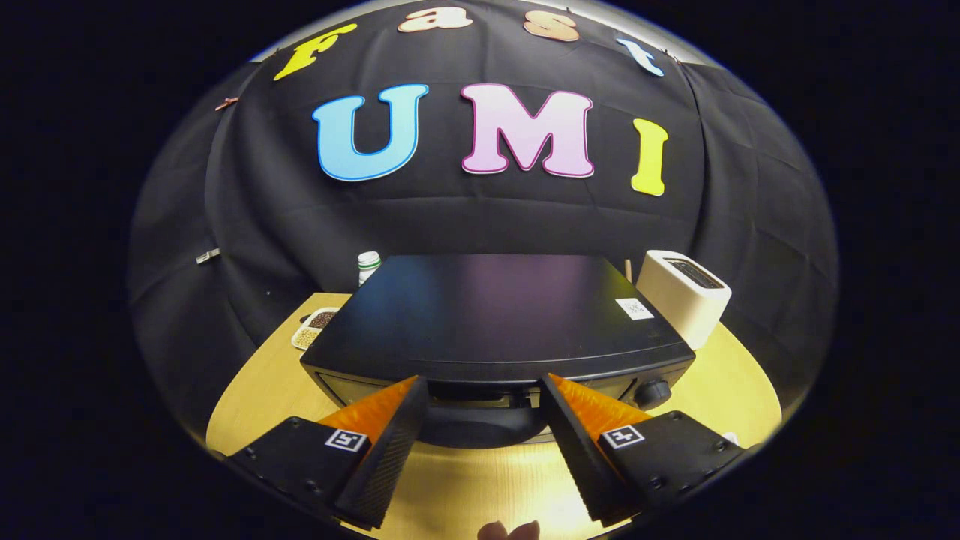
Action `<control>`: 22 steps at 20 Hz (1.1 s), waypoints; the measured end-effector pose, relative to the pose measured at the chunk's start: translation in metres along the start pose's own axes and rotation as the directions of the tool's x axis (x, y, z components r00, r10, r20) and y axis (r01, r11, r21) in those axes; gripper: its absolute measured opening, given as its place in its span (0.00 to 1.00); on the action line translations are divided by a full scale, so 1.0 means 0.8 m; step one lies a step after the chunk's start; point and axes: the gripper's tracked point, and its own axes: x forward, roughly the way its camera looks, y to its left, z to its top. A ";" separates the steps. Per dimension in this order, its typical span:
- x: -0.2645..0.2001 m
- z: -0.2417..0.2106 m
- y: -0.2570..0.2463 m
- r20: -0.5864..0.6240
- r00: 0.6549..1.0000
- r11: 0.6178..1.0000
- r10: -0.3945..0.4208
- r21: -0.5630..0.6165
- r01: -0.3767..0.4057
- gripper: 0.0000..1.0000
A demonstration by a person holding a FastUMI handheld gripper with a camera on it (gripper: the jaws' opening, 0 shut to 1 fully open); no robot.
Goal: Open the toaster oven, put the food inside, and close the toaster oven door.
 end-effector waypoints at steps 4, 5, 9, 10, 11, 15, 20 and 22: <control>-0.011 -0.011 0.000 -0.019 1.000 1.000 0.007 -0.001 -0.007 0.98; -0.016 -0.015 0.001 -0.020 1.000 1.000 0.006 -0.006 -0.007 0.97; -0.035 -0.035 0.000 -0.038 0.999 1.000 0.001 -0.003 -0.001 0.97; -0.040 -0.039 0.000 -0.042 0.999 1.000 0.002 -0.004 -0.002 0.97; -0.047 -0.044 0.000 -0.051 0.999 1.000 0.002 -0.006 -0.003 0.97; -0.066 -0.073 0.000 -0.084 0.996 1.000 0.005 -0.023 -0.007 0.97; -0.086 -0.121 0.000 -0.160 0.987 0.999 -0.002 -0.048 -0.006 0.97; -0.092 -0.152 -0.001 -0.209 0.978 0.998 -0.005 -0.064 -0.009 0.97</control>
